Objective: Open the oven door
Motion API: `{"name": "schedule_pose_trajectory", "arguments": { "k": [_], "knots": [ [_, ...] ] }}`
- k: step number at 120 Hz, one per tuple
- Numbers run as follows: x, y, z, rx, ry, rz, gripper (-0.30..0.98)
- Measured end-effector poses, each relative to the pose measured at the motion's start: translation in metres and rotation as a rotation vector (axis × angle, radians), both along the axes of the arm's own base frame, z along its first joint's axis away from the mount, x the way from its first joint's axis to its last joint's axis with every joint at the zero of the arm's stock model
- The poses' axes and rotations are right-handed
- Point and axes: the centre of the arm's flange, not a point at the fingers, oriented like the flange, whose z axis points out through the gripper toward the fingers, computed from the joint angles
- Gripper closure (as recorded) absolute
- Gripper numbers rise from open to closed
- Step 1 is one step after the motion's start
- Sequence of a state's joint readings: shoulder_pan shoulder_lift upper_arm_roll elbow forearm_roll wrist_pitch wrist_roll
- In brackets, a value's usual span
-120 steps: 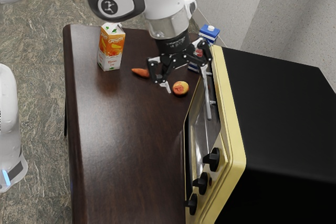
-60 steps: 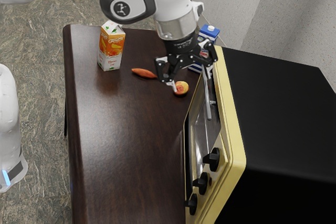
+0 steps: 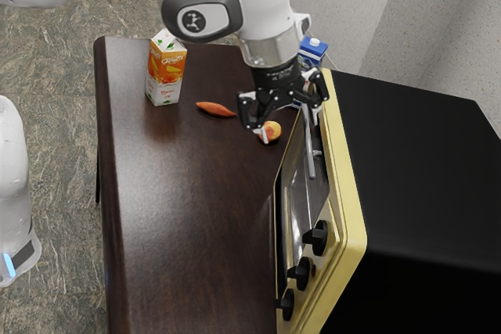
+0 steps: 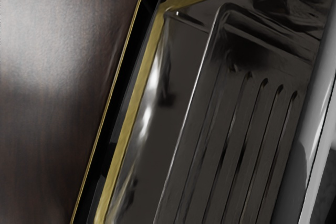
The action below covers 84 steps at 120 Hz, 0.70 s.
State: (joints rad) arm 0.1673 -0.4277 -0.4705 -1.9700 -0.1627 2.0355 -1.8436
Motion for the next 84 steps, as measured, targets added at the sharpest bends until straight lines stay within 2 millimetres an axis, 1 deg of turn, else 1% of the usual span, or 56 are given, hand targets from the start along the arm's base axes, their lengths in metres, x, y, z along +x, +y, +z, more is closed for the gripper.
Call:
{"name": "schedule_pose_trajectory", "arguments": {
  "k": [22,84],
  "knots": [
    [0.005,0.001,-0.005,-0.002,0.011,-0.005,0.0],
    [0.009,0.001,-0.011,-0.013,0.022,-0.011,0.0]
  ]
}}
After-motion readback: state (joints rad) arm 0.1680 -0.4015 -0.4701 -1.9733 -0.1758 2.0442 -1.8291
